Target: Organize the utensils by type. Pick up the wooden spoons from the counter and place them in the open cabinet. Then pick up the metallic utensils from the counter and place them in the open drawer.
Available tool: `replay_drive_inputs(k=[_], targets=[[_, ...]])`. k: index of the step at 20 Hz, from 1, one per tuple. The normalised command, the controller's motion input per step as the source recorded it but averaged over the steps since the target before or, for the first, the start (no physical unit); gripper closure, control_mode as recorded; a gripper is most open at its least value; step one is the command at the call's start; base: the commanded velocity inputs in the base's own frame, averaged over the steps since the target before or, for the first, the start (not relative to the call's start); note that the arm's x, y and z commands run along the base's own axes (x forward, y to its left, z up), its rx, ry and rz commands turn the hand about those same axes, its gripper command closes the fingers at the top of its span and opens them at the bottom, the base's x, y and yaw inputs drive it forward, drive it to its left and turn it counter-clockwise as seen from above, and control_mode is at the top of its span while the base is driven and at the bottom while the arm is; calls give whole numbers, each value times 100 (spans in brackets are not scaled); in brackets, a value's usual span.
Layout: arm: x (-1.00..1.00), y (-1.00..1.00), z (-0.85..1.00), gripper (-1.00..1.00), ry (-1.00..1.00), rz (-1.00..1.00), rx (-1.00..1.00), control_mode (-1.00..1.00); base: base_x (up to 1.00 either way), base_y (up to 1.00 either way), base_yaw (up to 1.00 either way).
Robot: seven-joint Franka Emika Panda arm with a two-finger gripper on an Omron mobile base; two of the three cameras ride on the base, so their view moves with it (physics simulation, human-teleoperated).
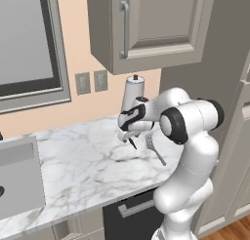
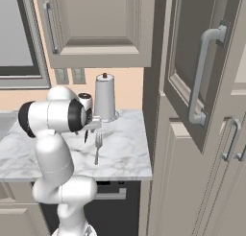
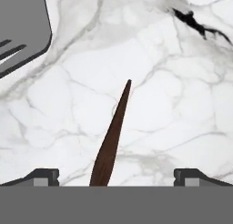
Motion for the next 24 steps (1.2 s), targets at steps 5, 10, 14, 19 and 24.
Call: replay_drive_inputs(k=[5,10,14,19,24], targets=[[19,0,-18,-100,0,0,0,-100,0,0,0],[13,0,-25,-100,0,-1,0,-100,0,0,0],[13,0,-28,-100,0,-1,0,-100,0,0,0],[7,6,-31,100,0,-2,0,-100,0,0,0],[0,34,-52,100,0,-8,-7,-100,0,0,0]])
